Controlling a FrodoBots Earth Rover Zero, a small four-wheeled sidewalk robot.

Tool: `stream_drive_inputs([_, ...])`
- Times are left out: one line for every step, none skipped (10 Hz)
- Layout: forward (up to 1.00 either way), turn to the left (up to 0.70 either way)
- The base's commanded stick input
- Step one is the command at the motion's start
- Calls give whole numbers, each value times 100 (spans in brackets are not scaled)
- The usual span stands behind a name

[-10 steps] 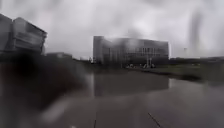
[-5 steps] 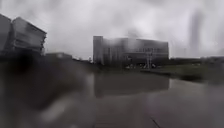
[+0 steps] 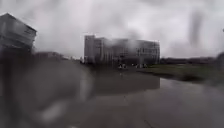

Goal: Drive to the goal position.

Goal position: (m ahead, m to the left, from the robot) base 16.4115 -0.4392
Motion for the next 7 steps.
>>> stream_drive_inputs([70, 0])
stream_drive_inputs([70, 0])
stream_drive_inputs([70, 0])
stream_drive_inputs([70, 0])
stream_drive_inputs([70, 0])
stream_drive_inputs([70, 0])
stream_drive_inputs([70, 0])
